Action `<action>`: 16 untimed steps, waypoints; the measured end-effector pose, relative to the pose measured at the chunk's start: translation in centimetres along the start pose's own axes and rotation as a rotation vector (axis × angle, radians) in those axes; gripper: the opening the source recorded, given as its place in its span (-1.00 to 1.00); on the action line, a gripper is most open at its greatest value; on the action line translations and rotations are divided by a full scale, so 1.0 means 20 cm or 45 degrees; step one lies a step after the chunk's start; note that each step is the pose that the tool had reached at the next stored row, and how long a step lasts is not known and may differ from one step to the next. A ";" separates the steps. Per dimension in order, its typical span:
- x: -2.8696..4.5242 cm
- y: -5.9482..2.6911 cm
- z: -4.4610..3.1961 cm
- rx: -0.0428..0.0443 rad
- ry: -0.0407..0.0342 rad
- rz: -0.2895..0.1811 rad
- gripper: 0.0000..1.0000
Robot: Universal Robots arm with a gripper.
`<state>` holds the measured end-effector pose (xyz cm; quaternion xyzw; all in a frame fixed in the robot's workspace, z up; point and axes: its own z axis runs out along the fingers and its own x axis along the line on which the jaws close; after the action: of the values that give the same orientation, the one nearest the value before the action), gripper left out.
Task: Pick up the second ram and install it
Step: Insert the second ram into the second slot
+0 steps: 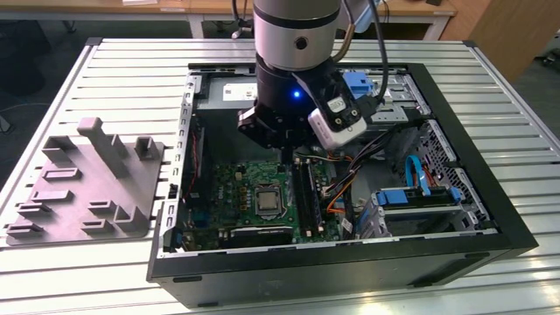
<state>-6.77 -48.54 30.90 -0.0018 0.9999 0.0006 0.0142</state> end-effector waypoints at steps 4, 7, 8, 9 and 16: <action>0.000 0.000 0.017 0.000 -0.0135 -0.018 -0.76; 0.000 0.000 0.023 0.000 -0.0178 -0.030 -0.76; 0.000 0.000 0.023 0.000 -0.0178 -0.030 -0.76; 0.001 0.000 0.023 0.000 -0.0179 -0.030 -0.76; 0.001 0.000 0.024 -0.001 -0.0180 -0.030 -0.76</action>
<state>-6.76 -48.54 30.43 -0.0137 0.9997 0.0008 0.0213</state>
